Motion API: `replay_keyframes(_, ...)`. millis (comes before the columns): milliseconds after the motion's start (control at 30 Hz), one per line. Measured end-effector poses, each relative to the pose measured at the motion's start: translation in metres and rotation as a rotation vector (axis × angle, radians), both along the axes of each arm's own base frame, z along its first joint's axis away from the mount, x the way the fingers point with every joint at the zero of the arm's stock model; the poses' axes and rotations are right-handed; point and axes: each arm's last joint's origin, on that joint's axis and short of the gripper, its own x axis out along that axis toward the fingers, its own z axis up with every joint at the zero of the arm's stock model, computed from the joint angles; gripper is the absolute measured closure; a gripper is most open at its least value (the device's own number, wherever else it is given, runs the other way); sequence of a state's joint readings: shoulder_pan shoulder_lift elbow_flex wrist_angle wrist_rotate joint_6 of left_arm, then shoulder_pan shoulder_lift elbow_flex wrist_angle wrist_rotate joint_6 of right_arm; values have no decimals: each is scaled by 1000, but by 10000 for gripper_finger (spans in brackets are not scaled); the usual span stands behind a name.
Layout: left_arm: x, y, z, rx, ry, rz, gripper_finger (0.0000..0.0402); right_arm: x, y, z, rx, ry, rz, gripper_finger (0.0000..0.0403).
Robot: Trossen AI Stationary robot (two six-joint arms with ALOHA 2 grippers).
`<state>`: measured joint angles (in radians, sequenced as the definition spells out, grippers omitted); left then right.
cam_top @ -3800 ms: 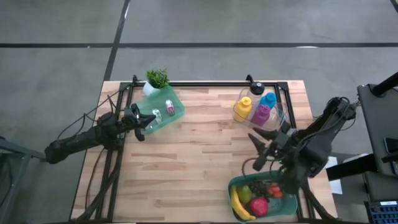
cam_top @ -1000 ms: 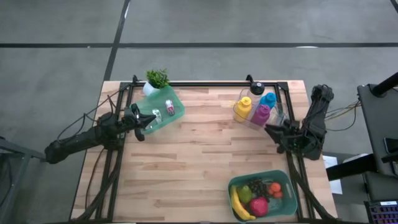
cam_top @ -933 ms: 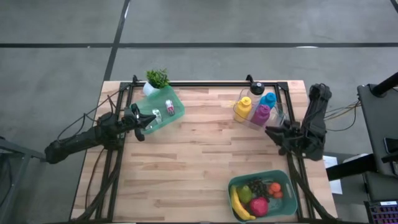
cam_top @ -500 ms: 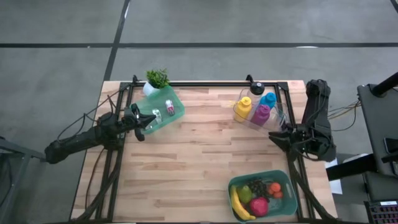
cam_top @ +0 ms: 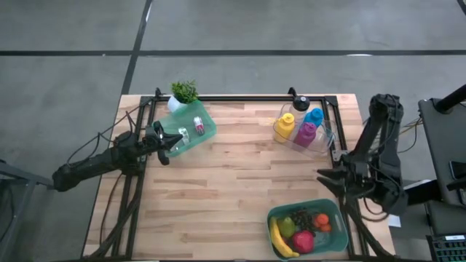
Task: Pick & Place Food Item
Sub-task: Return to Home Position
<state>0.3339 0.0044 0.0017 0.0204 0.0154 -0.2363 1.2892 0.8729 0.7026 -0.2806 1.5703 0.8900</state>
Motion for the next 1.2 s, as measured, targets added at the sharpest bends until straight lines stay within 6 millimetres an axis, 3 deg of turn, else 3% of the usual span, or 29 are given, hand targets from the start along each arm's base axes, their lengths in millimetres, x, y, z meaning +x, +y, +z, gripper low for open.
replay_keyframes(167, 0, 0, 0, 0, 0, 0, 401, 4, 13, 20, -128, 38, 4, 278)
replay_keyframes(333, 0, 0, 0, 0, 0, 0, 401, 8, 24, 35, -98, 44, 39, 278)
replay_keyframes(533, 0, 0, 0, 0, 0, 0, 401, 25, 28, 48, -57, 113, 254, 278)
replay_keyframes(667, 0, 0, 0, 0, 0, 0, 401, 41, 37, 66, -179, -19, 540, 278)
replay_keyframes(767, 0, 0, 0, 0, -1, 0, 401, 44, 40, 78, -433, -412, 962, 278)
replay_keyframes(800, 0, 0, 0, 0, 0, 0, 401, 43, 39, 75, -502, -504, 1085, 278)
replay_keyframes(867, 0, 0, 0, 0, -1, 0, 401, 44, 31, 63, -473, -470, 1164, 278)
replay_keyframes(1000, 0, 0, 0, 0, 0, 0, 401, 43, 11, 35, -240, -272, 927, 278)
replay_keyframes(1200, 0, 0, 0, 0, 0, 0, 401, 27, -6, -8, -227, -357, 929, 278)
